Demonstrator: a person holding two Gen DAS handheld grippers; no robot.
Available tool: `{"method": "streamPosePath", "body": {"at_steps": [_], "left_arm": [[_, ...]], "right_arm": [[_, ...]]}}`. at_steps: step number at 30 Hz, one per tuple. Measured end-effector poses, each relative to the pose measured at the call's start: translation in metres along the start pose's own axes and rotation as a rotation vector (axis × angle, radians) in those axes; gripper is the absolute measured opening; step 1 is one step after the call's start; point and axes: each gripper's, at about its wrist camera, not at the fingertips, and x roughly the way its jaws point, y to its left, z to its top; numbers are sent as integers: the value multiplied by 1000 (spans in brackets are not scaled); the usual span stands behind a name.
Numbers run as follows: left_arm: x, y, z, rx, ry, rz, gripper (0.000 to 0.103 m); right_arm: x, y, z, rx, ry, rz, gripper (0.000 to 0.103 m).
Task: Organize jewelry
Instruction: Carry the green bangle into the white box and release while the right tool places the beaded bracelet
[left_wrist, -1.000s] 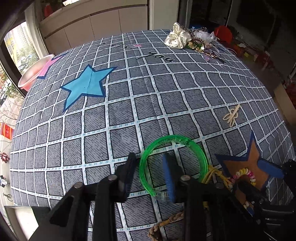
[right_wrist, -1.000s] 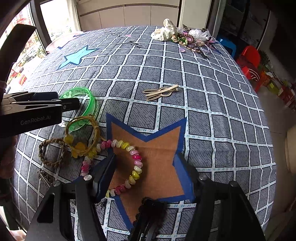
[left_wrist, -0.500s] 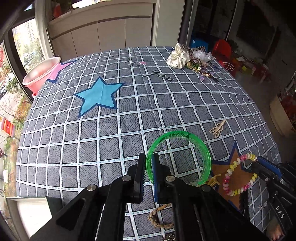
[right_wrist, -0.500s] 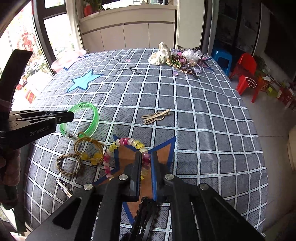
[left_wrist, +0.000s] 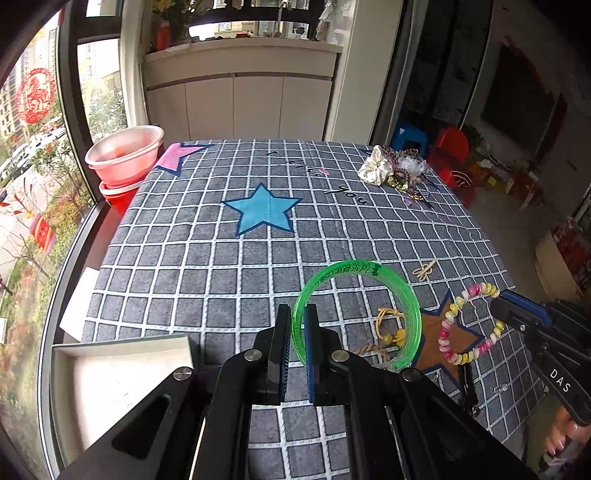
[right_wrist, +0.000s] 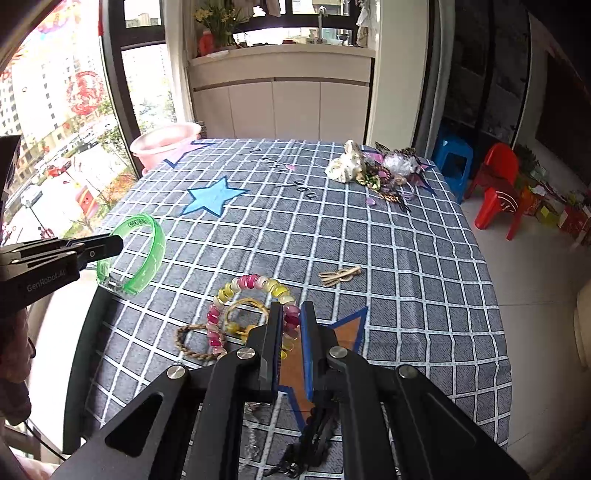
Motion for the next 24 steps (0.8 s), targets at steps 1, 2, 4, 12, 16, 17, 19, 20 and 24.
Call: {"method": "streamPosePath", "body": {"at_steps": [1,2,4,12,16,17,19,20,24], "left_arm": [[-6,8,-5,-14,-4,8,15],[-11,17,-11,-30,-8,18,15],[-21,35,-23,-63,-11,40,15],[-31,106,-68,-163,13,178,15],[-20,139,-88,-219,58,227,15],[-17,145,-92,-228,67,239,15],[-10,158,-99,-244,86,261,15],[-5,163,-101,-251,97,268,15],[10,175,-107,-254,127,295,15]], "right_arm": [[-4,10,2,-14,-6,17,10],[-7,20,4,-29,-12,34,10],[-10,43,8,-65,-19,70,10],[9,143,14,-189,19,234,10],[34,188,14,-231,66,292,10],[41,198,13,-241,79,298,10],[55,215,12,-256,105,308,10],[62,222,12,-260,119,311,10],[91,246,11,-281,167,308,10]]}}
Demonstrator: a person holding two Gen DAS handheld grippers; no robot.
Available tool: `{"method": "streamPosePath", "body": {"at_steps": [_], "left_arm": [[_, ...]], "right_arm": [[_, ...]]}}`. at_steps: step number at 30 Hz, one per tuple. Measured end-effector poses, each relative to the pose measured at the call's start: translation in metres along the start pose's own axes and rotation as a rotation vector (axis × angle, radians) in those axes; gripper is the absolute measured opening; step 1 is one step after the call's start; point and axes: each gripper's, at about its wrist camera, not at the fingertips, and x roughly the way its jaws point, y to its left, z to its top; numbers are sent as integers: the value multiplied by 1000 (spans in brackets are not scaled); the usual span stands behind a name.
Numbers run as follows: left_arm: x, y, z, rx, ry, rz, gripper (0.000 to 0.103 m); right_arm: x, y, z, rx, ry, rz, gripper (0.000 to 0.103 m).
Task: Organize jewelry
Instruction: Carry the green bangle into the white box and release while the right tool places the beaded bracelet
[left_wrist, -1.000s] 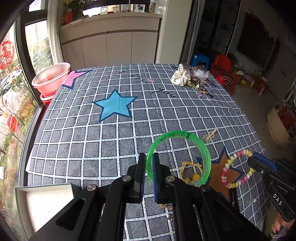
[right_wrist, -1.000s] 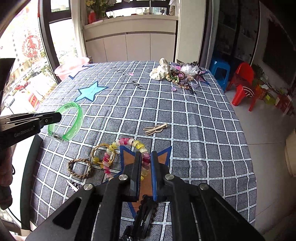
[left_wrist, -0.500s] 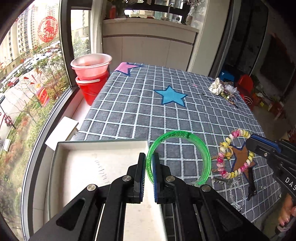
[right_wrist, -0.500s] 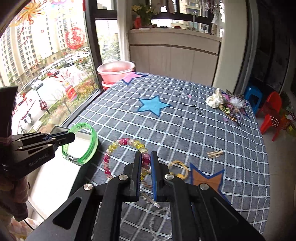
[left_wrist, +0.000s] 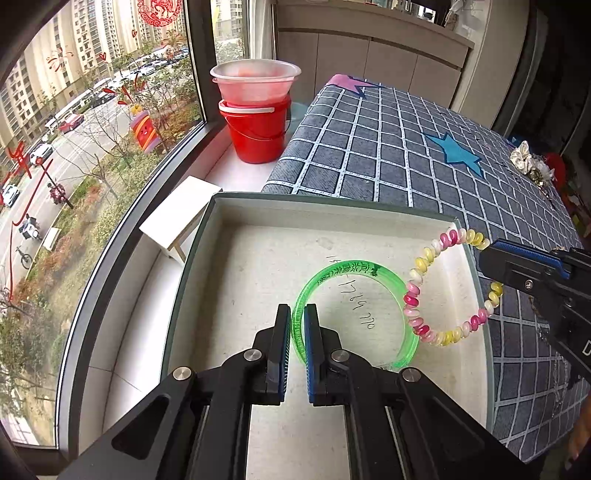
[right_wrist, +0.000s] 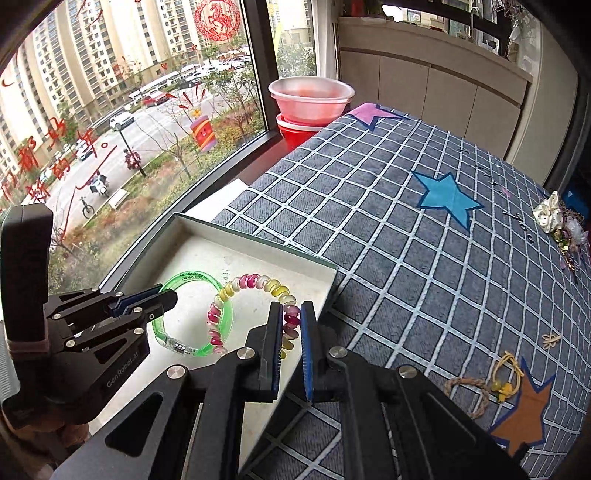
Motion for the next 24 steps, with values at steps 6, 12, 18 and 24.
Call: {"method": "streamPosePath", "body": {"at_steps": [6,12,18,24], "left_arm": [[17,0,4,22,24,26,15],[23,-1,12,45,15,38,15],[26,-4,17,70,11,62,15],[23,-4,14,67,16,81,15]], "right_arm": [[40,9,12,-15,57,-34,10],[65,-2,17,2,103,-86,10],[71,-1,18,-23,123,-138,10],[74,-1,17,-3,150,-84,11]]}}
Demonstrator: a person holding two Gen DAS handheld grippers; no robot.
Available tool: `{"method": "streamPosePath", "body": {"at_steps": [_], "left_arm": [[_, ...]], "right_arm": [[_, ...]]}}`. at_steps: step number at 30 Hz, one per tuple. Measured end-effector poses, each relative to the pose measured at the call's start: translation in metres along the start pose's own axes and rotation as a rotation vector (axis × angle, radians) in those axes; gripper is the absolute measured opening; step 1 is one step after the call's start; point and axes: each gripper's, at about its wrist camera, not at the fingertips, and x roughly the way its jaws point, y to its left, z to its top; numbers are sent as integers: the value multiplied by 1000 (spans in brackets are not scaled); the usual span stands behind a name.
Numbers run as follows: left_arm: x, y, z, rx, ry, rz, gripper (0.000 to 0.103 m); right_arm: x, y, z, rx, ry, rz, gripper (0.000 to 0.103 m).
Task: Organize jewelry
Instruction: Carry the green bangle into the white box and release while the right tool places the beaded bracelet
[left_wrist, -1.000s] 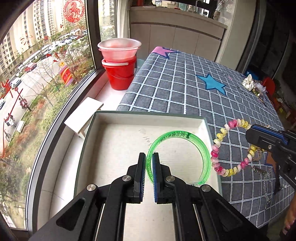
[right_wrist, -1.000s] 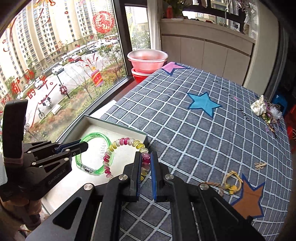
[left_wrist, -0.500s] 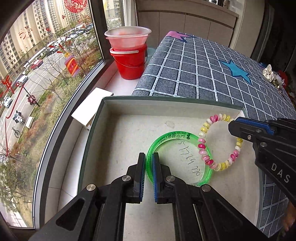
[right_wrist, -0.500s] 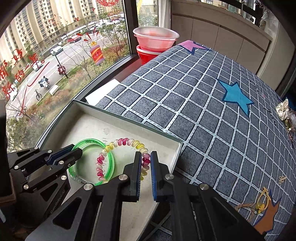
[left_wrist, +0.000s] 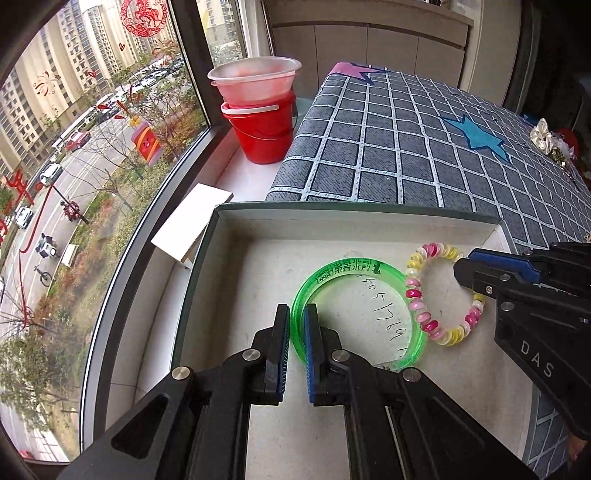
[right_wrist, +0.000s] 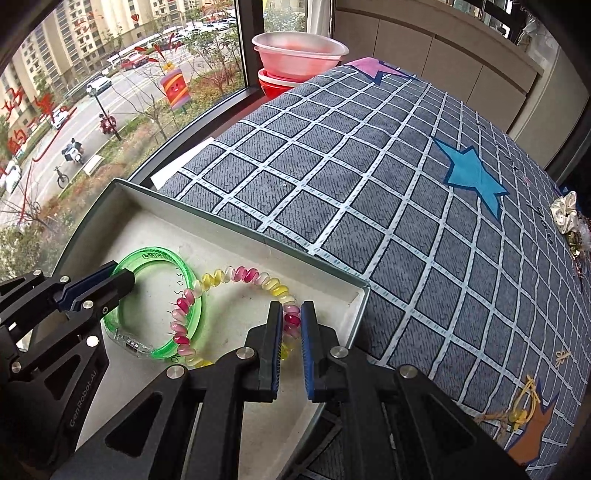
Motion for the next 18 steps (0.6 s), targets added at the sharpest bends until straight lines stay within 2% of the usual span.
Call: {"method": "streamPosePath", "body": {"at_steps": [2,4,6,12,18], "left_arm": [[-1,-2,0,0,2,1,15],[-3,-3,0,-1,-2,5,15],[-5,-4,0,-6,-5,6,15],[-14,-5,0,-12,-16,4,15],[-43,-8,-1,-23,-91,-19,16]], "right_arm": [[-3,1,-1,2,-4,18,15],[-9,1,-1,9,-21,40,43],[-19,0,-1,21,-54,61,56],[-53,-12,-6,62,-138,54,60],[-81,-41,-28,143,-183,56,63]]}}
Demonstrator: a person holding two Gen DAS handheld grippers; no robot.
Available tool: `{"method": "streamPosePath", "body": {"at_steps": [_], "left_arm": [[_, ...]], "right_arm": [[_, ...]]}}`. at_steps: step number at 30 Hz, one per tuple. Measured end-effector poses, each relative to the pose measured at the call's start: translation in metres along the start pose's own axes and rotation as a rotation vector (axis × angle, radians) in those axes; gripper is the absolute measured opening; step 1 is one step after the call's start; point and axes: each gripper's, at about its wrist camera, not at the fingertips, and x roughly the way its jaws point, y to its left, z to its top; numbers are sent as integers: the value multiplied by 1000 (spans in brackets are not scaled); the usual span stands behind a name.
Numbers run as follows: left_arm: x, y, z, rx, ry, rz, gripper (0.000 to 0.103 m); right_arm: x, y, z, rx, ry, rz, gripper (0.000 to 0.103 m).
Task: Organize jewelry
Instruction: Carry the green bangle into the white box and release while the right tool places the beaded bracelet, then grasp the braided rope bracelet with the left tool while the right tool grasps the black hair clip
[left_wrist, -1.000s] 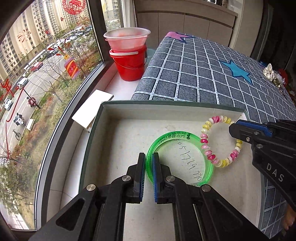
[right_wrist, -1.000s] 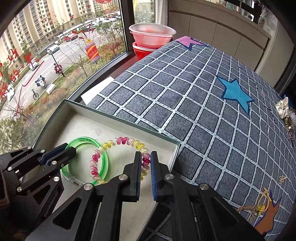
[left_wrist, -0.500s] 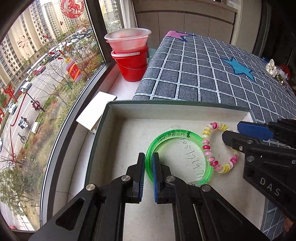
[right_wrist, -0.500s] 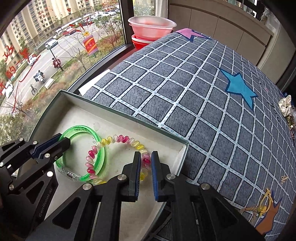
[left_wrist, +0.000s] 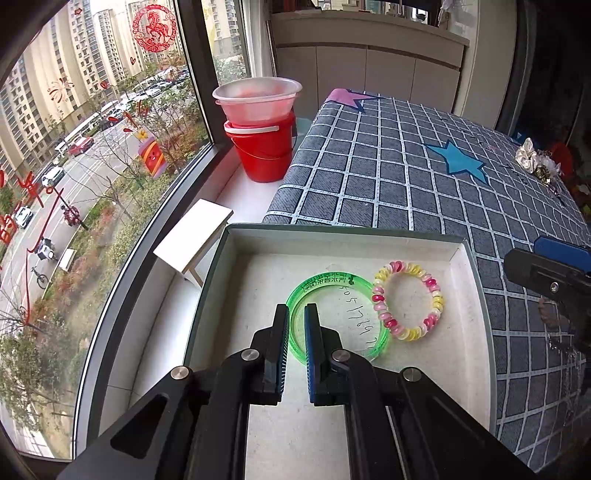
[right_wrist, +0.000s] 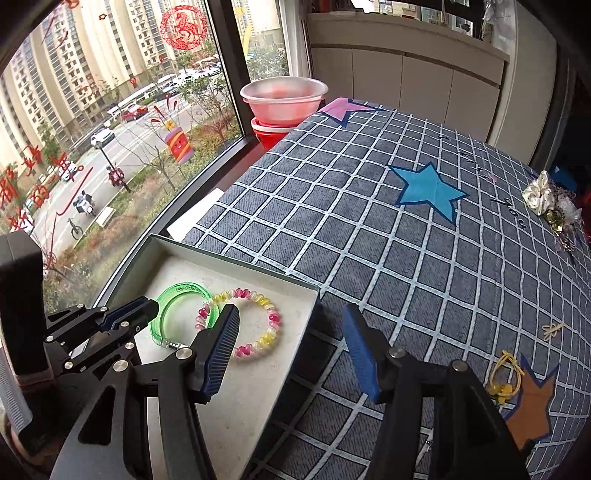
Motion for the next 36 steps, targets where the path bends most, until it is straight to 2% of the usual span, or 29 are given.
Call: {"method": "streamPosePath", "body": {"at_steps": [1,2,3,4,5,6,9,13,18,26,36], "left_arm": [[-5,-2,0,2,-12,-3,16],[-9,-3,-1,5,-21,-4,33],[-14,-5,-2,6,-28,-7,61],[-18,-6,-3,-1,-34,-7,103],[-25,-8,-5,-9,-80,1,103],[-28,-10,-5,2,-92,10,103],[-36,-20,-5,31,-108,-4,103],[-48,-38,-7,72,-129,-14,103],[-62,-71,-13,137,-135,-39,103],[-61,-130,-21,245,-72,-144,103],[-48,-205,-24,426,-24,-219,103]], "right_arm": [[-5,-5,-3,14,-4,1,64],[-8,-10,-6,27,-7,2,64],[-12,-15,-11,38,-10,2,65],[-16,-19,-15,49,-12,4,65],[-20,-23,-20,58,-13,6,66],[-24,-27,-24,68,-15,7,67],[-36,-38,-37,94,-25,3,70],[-51,-55,-55,134,-32,0,80],[-72,-82,-83,183,-35,-33,80],[-103,-144,-133,308,-30,-142,80],[-120,-214,-182,463,17,-250,80]]}}
